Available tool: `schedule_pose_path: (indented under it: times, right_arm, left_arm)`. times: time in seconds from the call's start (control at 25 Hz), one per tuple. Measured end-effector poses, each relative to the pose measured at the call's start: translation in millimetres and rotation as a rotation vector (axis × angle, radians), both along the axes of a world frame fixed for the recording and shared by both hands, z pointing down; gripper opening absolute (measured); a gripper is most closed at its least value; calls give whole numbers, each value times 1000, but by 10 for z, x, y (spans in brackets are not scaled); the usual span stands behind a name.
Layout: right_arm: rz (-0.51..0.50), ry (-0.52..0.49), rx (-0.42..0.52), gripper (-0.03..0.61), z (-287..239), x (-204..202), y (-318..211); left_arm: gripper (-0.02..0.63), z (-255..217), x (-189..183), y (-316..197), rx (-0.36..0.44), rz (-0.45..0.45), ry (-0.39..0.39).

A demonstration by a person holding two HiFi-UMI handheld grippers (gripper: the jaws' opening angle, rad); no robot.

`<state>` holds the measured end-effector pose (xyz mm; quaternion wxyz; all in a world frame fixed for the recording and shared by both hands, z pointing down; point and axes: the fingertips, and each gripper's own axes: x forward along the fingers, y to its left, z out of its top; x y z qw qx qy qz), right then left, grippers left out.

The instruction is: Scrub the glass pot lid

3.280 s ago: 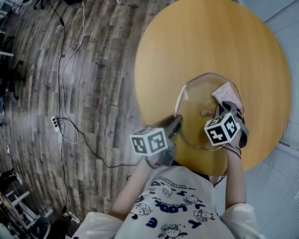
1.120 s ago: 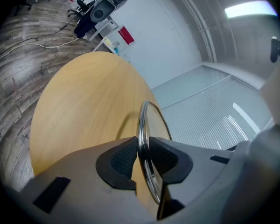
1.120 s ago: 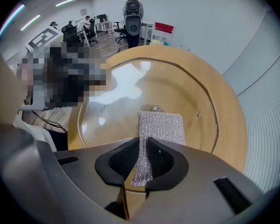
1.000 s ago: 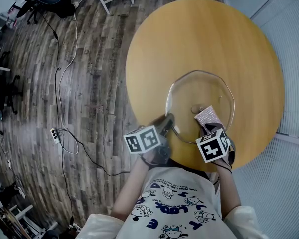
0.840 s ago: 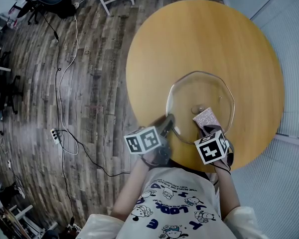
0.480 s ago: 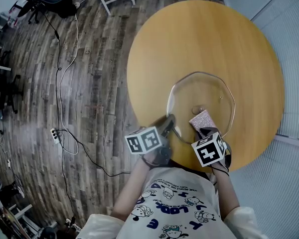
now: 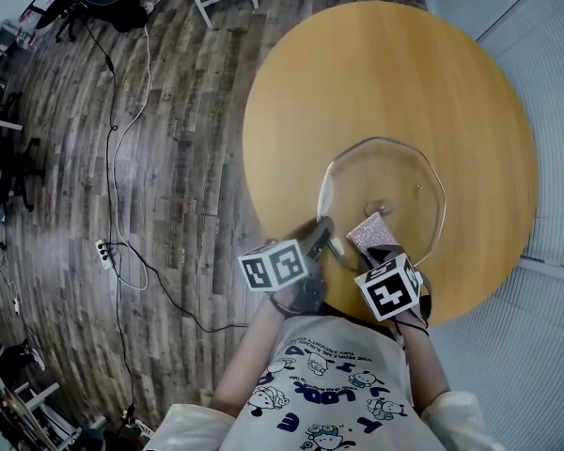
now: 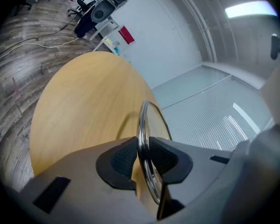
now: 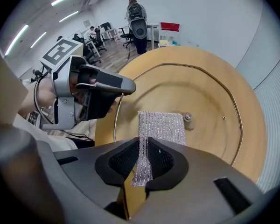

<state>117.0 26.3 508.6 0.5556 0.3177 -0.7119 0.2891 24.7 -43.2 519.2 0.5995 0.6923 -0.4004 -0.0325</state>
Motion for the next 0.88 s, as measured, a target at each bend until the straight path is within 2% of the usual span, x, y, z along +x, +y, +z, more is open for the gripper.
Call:
schedule_pose_path:
  times: [0.56, 0.88]
  right_arm:
    - [-73, -46, 1, 64, -23, -333, -28]
    - [-82, -29, 32, 63, 8, -361, -190]
  left_arm:
    - [86, -12, 36, -43, 5, 6, 11]
    - [86, -31, 34, -43, 1, 6, 9]
